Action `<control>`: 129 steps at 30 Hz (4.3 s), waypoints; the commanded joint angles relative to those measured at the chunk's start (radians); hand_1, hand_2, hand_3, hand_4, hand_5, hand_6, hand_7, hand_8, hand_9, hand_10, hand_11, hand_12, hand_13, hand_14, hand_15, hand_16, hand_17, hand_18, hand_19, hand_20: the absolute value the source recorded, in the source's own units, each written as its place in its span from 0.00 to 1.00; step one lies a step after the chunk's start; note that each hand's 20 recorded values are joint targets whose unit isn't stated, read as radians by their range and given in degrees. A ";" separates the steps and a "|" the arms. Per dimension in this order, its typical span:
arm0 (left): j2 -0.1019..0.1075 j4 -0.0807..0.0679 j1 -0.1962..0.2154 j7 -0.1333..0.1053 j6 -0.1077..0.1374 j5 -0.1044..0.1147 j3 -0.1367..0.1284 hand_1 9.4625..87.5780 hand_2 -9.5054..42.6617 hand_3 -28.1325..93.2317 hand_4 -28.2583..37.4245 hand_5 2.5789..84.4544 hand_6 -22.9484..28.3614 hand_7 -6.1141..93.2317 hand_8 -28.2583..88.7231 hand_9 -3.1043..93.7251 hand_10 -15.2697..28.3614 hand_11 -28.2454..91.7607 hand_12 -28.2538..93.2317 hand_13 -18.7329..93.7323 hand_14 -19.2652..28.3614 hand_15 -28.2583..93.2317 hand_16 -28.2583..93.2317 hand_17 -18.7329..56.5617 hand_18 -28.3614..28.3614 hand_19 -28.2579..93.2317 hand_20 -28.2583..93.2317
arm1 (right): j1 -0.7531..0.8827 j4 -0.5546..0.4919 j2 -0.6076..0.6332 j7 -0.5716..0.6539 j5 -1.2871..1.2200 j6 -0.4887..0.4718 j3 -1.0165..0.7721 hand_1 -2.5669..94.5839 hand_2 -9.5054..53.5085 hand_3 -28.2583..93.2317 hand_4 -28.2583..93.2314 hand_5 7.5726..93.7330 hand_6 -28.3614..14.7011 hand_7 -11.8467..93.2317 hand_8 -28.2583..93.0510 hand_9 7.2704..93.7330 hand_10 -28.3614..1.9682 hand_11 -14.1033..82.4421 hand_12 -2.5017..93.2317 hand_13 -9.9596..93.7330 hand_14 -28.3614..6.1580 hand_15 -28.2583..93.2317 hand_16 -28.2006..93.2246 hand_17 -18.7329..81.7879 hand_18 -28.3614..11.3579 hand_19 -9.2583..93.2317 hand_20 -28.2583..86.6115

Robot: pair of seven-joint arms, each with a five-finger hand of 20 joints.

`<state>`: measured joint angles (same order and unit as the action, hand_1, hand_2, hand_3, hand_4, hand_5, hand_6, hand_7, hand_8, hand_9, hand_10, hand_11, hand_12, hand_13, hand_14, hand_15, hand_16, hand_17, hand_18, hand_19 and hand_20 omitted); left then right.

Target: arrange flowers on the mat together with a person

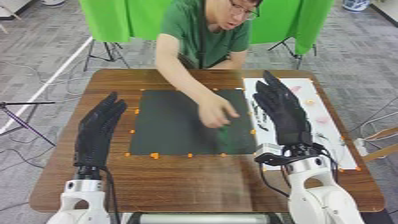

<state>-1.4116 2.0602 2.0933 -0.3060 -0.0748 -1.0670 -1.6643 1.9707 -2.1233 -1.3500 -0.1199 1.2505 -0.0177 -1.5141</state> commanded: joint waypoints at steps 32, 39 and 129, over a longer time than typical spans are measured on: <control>0.006 -0.005 0.008 0.003 0.003 0.001 -0.006 0.19 0.07 0.78 0.07 0.50 0.50 0.14 0.19 0.48 0.63 0.33 0.33 0.44 0.71 0.30 0.25 0.33 0.68 0.25 0.37 | 0.004 -0.002 -0.006 -0.006 0.003 -0.009 -0.003 0.17 0.04 0.78 0.07 0.25 0.57 0.18 0.17 0.28 0.44 0.16 0.12 0.30 0.53 0.27 0.30 0.31 0.48 0.09 0.42; -0.001 -0.002 0.015 0.003 0.005 0.002 -0.009 0.19 0.07 0.78 0.07 0.50 0.50 0.14 0.19 0.48 0.63 0.33 0.33 0.44 0.71 0.30 0.25 0.33 0.68 0.25 0.37 | 0.004 -0.002 -0.005 -0.007 0.001 -0.009 0.000 0.17 0.04 0.78 0.07 0.25 0.57 0.18 0.17 0.28 0.44 0.16 0.12 0.30 0.53 0.27 0.30 0.31 0.48 0.09 0.42; 0.003 0.014 0.036 0.008 0.011 0.005 -0.013 0.19 0.07 0.78 0.07 0.50 0.50 0.14 0.19 0.48 0.63 0.32 0.33 0.45 0.71 0.30 0.25 0.33 0.68 0.24 0.37 | 0.088 0.203 0.357 0.588 1.257 0.175 -0.189 0.93 0.00 0.00 0.36 0.93 0.74 0.26 0.27 1.00 0.65 0.39 0.24 1.00 0.75 0.62 0.47 0.71 0.27 0.91 0.54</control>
<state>-1.3992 2.0722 2.1185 -0.3062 -0.0666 -1.0644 -1.6764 2.0546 -1.9295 -0.9878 0.4693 2.5091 0.0794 -1.7180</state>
